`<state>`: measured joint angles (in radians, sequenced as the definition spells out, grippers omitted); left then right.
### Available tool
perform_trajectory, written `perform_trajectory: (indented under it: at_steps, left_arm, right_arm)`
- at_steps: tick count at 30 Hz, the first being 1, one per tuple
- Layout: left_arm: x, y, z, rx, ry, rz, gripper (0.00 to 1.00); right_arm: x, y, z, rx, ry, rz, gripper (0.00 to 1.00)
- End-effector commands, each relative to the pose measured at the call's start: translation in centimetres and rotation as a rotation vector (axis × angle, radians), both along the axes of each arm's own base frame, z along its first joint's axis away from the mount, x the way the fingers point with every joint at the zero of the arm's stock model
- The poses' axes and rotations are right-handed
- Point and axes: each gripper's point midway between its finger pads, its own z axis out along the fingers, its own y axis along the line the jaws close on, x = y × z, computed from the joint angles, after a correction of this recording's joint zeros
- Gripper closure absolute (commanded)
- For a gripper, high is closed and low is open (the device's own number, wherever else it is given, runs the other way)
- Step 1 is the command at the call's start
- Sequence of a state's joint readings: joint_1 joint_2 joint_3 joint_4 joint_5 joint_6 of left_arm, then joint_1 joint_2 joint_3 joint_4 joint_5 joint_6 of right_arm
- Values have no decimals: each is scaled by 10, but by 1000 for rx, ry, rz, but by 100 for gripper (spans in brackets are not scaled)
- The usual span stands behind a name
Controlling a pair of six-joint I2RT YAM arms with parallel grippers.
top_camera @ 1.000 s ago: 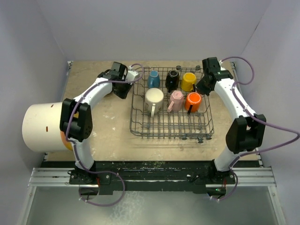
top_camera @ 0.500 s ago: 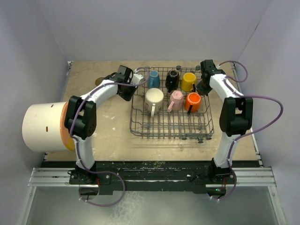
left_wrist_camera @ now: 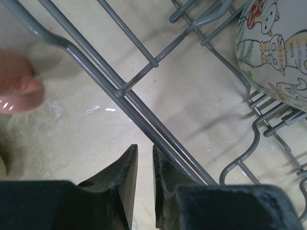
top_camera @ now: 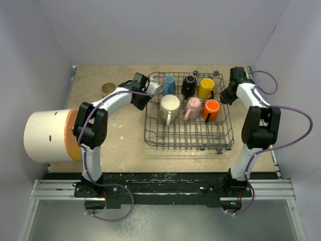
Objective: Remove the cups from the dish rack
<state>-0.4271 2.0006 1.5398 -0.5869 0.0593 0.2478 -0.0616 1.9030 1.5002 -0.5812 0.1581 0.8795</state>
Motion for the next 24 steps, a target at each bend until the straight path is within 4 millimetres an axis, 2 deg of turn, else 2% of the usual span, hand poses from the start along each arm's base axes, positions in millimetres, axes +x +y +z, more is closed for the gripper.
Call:
perform_trajectory:
  at_steps: [1, 9, 12, 14, 16, 19, 22, 23, 24]
  left_arm:
    - [-6, -58, -2, -98, 2, -92, 77]
    - [0, -77, -2, -112, -3, -105, 77]
    - [4, -74, 9, -96, -23, -106, 70]
    - [7, -65, 23, -80, -55, -102, 58]
    - [9, -53, 43, -77, -80, -81, 45]
    - [8, -32, 74, -98, -106, -46, 31]
    - [-1, -10, 108, -109, -139, -26, 20]
    - [-6, -3, 118, -111, -148, -22, 6]
    - [-11, 4, 128, -117, -157, -18, 0]
  right_arm:
    - [-24, -54, -3, -104, 50, -82, 100]
    - [-34, -83, 5, -111, 39, -112, 100]
    - [-29, -83, 28, -119, -12, -102, 97]
    - [-23, -89, 52, -163, -72, -94, 88]
    - [-20, -82, 77, -163, -131, -72, 79]
    - [-23, -64, 115, -174, -213, -36, 63]
    - [-30, -28, 146, -191, -278, 39, 36]
    - [-34, -10, 155, -196, -296, 68, 29]
    - [-40, 8, 162, -201, -307, 99, 22]
